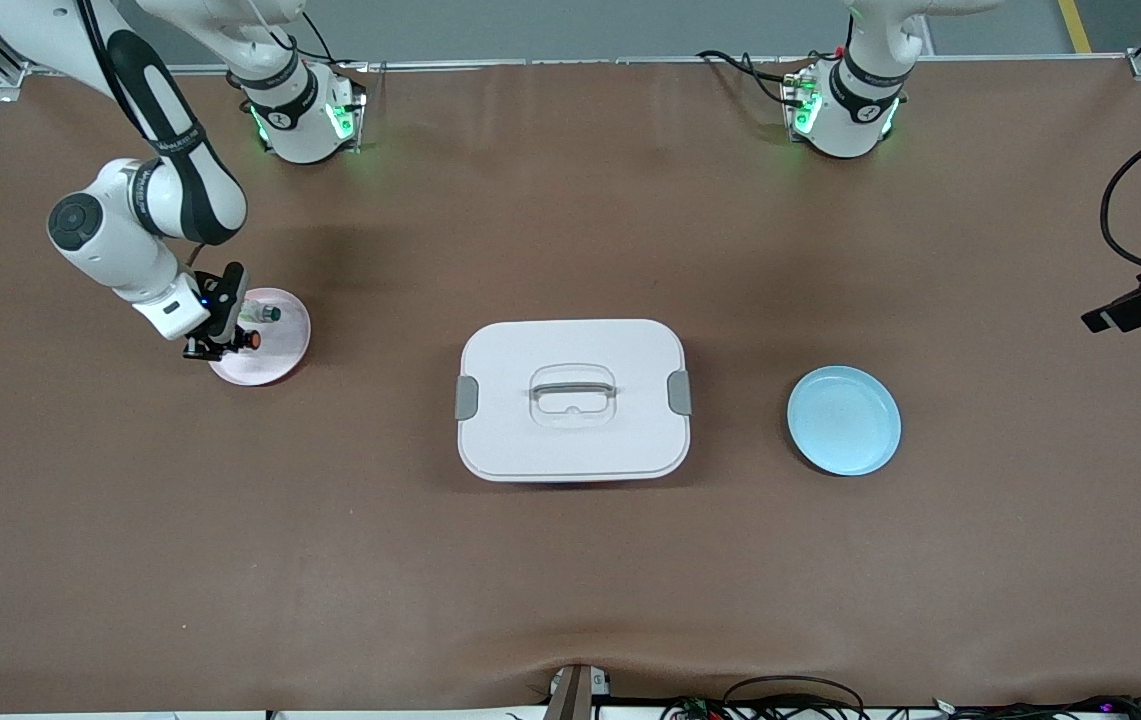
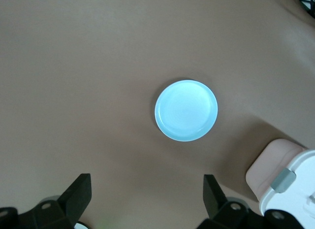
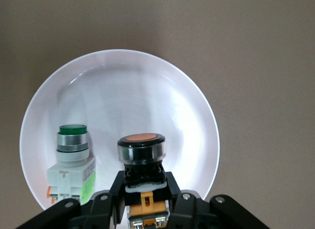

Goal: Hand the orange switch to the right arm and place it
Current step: 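Lower the switch onto the pink plate with the right gripper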

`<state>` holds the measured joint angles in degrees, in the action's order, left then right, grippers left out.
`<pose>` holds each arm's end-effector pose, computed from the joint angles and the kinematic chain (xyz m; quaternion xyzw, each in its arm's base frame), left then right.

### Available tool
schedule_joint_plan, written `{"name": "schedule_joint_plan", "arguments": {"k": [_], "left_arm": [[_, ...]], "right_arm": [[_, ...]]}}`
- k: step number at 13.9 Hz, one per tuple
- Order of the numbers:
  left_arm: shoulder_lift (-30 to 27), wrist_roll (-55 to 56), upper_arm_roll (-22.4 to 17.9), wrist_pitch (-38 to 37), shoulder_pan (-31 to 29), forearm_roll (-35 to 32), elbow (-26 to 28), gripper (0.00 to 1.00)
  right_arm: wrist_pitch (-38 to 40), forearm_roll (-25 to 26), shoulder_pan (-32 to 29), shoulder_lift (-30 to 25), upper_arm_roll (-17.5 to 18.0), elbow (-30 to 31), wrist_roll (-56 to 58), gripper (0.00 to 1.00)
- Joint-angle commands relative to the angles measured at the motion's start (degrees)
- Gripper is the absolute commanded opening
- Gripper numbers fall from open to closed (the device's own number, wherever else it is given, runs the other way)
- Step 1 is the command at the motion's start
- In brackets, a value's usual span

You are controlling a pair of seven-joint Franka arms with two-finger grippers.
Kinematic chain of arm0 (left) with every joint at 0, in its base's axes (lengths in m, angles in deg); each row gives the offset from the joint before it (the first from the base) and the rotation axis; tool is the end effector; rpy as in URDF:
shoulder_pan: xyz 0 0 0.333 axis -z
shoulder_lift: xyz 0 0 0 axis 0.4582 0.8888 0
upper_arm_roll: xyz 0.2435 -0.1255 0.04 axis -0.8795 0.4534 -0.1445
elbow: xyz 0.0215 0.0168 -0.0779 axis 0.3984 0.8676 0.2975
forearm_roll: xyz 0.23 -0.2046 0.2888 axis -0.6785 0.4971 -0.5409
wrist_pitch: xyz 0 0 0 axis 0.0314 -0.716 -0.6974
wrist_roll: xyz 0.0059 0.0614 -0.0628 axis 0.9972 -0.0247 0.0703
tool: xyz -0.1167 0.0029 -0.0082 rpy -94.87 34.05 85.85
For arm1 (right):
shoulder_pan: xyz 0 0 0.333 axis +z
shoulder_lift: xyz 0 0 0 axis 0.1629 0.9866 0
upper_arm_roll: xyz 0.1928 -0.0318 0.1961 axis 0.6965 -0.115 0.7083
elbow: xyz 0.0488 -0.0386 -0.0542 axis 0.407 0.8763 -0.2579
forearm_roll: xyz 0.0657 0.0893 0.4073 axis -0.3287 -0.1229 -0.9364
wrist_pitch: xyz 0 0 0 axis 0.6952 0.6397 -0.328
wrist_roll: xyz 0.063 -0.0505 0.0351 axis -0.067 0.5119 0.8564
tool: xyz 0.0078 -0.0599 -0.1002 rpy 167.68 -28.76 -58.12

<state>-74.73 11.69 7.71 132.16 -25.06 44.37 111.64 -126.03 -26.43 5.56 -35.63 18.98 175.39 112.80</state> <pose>0.6101 0.0572 0.5392 0.9611 0.2652 -0.0430 0.0636 0.4592 -0.0547 0.1351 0.7419 0.6701 0.0232 0.0094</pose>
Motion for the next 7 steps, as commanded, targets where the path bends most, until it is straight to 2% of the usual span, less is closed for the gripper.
{"name": "schedule_joint_plan", "arguments": {"k": [1, 3, 7], "left_arm": [[-0.98, -0.6, 1.7, -0.64, 0.42, -0.55, -0.84, 1.0], [-0.81, -0.43, 2.14, -0.73, 1.03, -0.81, -1.73, 1.0], [-0.37, -3.83, 6.35, -0.64, 1.04, -3.27, -3.84, 1.0]], "right_arm": [[-3.82, -0.63, -0.22, 2.23, 0.78, 0.6, 1.11, 0.0], [-5.67, -0.72, -0.22, 3.82, 1.83, 0.6, 1.11, 0.0], [-6.03, -1.24, -0.22, 4.88, 2.89, 0.6, 1.11, 0.0]]}}
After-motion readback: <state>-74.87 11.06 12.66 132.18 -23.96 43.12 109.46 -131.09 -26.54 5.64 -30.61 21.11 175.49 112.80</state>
